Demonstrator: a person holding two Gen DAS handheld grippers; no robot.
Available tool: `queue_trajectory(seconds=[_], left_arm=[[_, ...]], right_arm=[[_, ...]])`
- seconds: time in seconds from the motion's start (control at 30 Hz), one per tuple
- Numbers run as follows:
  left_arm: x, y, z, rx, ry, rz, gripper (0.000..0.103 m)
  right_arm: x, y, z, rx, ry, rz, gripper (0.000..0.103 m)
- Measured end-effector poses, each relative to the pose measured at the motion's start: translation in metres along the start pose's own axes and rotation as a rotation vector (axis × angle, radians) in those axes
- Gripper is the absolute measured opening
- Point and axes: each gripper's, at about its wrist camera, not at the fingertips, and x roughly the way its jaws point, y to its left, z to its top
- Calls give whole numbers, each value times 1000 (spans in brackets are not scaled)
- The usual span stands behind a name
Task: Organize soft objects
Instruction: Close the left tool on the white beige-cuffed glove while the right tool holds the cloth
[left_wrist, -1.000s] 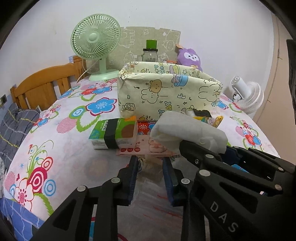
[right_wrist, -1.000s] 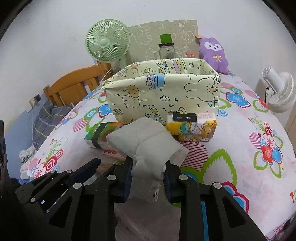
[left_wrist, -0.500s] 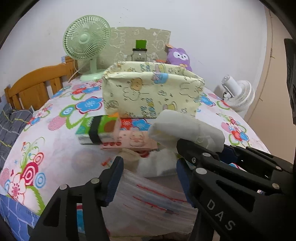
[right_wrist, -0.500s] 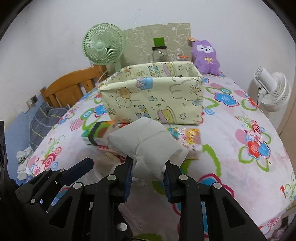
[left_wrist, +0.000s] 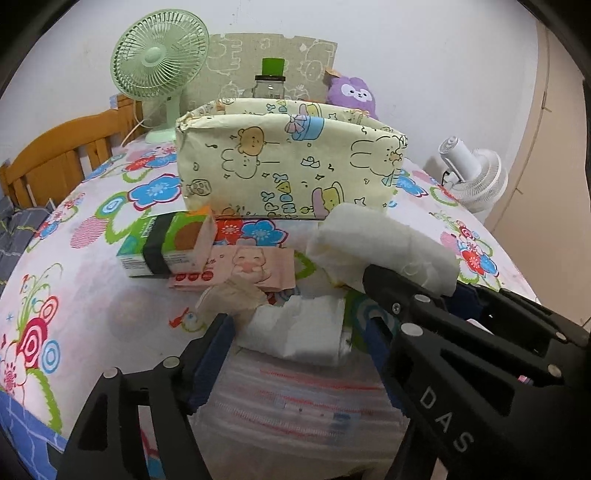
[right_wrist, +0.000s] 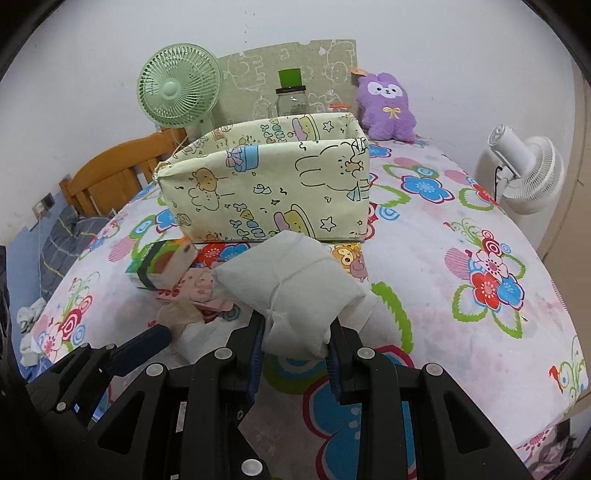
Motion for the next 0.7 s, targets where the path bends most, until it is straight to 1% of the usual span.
queue_trajectory(seconds=[0.17, 0.2, 0.23, 0.27, 0.37, 0.4, 0.43, 0.47, 0.5, 0.7], left_arm=[[7, -3, 3, 7, 5, -17, 78], [8, -4, 3, 7, 8, -13, 70], [10, -4, 3, 8, 14, -3, 55], [12, -3, 3, 6, 24, 3, 55], [11, -3, 2, 16, 18, 12, 47], [11, -3, 2, 16, 18, 11, 32], [11, -3, 2, 13, 25, 7, 28], [10, -4, 2, 12, 22, 11, 27], [10, -3, 2, 12, 25, 12, 14], [9, -3, 1, 8, 23, 19, 13]], right_arm=[[5, -6, 3, 16, 5, -5, 31], [6, -7, 3, 19, 8, -6, 31], [7, -8, 3, 20, 10, -7, 31], [8, -8, 2, 20, 13, -7, 31], [8, -7, 1, 21, 19, -1, 32], [8, -7, 0, 21, 19, 0, 32], [8, -7, 0, 22, 19, 1, 32], [8, -7, 0, 21, 19, 1, 32], [8, -7, 0, 23, 19, 3, 32], [6, -7, 0, 24, 22, 14, 32]])
